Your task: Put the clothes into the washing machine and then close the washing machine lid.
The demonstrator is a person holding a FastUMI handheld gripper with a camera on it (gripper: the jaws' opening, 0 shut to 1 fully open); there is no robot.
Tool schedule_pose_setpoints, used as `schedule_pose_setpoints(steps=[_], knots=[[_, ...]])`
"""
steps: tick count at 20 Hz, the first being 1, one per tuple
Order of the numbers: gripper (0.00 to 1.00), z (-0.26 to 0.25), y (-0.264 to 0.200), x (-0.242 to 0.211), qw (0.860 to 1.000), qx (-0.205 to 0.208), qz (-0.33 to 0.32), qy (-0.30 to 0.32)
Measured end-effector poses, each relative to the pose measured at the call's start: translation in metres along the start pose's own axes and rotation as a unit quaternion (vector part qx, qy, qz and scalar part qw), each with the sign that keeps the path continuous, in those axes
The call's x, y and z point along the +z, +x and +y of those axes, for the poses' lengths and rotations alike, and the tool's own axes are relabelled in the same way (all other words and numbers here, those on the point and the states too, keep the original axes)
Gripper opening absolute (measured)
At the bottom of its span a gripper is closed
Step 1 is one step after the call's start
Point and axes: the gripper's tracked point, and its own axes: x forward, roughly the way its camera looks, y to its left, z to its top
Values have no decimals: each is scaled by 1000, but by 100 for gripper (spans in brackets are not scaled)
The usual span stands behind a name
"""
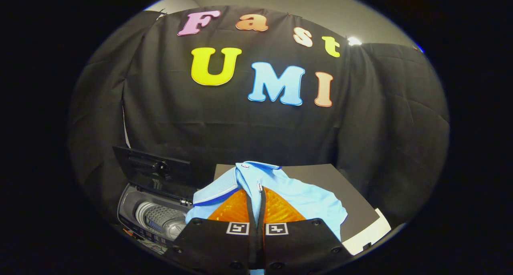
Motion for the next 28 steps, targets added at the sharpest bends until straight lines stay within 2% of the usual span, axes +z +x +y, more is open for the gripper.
schedule_pose_setpoints(steps=[11,28], knots=[[1,94,-35,23,999,15,-27,-12],[1,225,-41,30,999,25,-29,-32]])
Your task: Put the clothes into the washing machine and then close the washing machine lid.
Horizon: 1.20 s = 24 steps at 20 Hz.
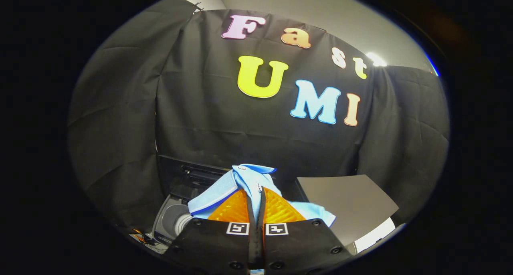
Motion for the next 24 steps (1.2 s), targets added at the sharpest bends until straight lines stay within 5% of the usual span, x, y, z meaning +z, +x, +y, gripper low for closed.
schedule_pose_setpoints(steps=[24], knots=[[1,103,80,-121,996,1,75,39]])
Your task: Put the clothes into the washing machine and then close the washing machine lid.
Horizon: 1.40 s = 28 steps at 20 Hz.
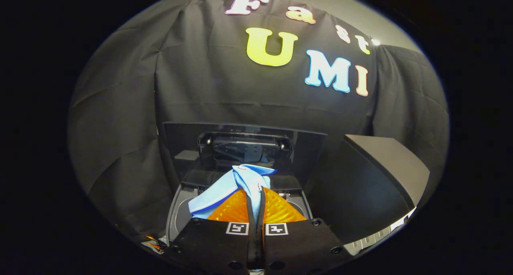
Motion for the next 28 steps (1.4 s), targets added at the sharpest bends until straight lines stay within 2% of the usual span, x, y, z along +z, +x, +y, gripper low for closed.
schedule_pose_setpoints(steps=[8,17,20,21,22,24,27,28], knots=[[1,-1,27,-50,999,3,34,9],[2,7,42,-82,997,21,69,-13],[6,5,41,-89,996,17,81,-24],[14,3,42,-91,996,13,88,-30],[15,0,42,-94,995,8,94,-33],[35,1,40,-100,994,9,105,-33],[100,8,37,-101,994,24,102,-27],[98,9,34,-100,994,26,102,-28]])
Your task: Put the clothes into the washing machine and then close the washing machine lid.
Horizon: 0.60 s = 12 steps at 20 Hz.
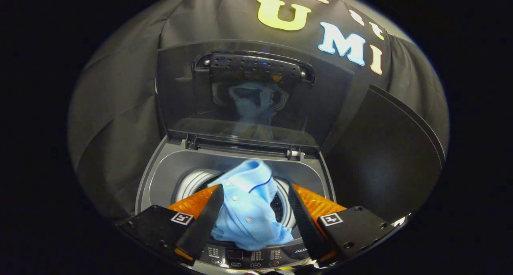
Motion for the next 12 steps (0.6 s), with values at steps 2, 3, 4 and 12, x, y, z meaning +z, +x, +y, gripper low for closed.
schedule_pose_setpoints(steps=[2,3,4,12], knots=[[98,1,-1,0,1000,3,0,-3],[98,2,-3,-1,1000,4,0,-4],[98,3,-5,1,1000,7,-3,-3],[98,-9,-31,71,996,8,-85,3]])
